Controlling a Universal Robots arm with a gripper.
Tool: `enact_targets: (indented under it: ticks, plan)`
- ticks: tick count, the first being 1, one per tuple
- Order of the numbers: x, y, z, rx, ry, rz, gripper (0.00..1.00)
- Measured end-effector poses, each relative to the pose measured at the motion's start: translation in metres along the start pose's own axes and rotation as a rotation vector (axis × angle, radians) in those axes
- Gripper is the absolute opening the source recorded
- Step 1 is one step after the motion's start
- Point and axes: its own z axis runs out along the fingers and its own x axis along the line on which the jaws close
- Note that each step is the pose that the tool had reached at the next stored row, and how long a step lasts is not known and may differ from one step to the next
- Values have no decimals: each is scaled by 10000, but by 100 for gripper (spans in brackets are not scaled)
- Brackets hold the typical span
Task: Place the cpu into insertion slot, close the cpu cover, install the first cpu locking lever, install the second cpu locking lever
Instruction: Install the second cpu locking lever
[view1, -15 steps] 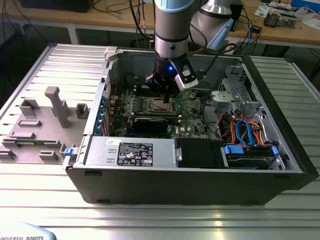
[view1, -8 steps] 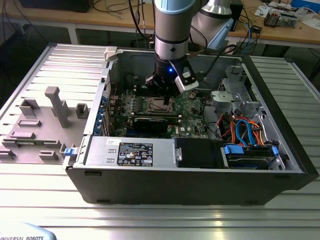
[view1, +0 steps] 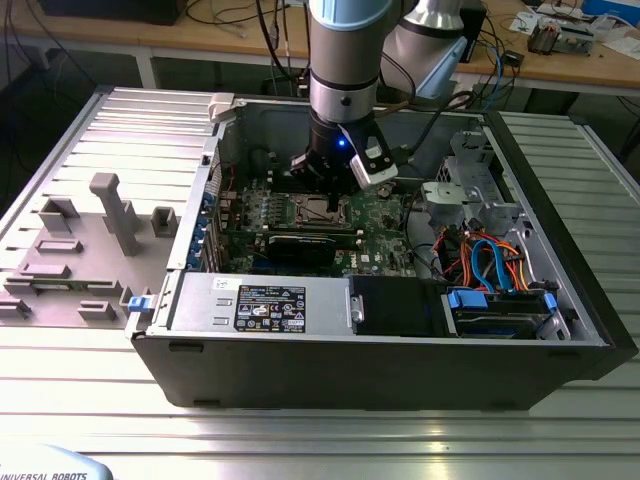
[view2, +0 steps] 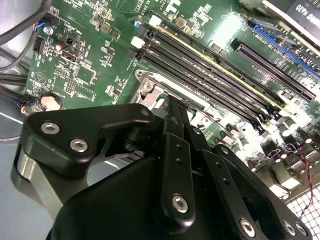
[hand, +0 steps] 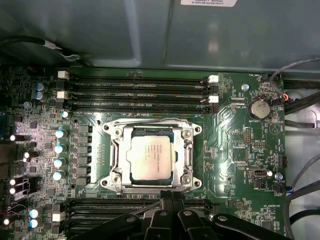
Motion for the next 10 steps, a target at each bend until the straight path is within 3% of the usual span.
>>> enact_targets:
  ticks: [10]
  plan:
    - [0, -2, -1, 1, 1, -1, 11]
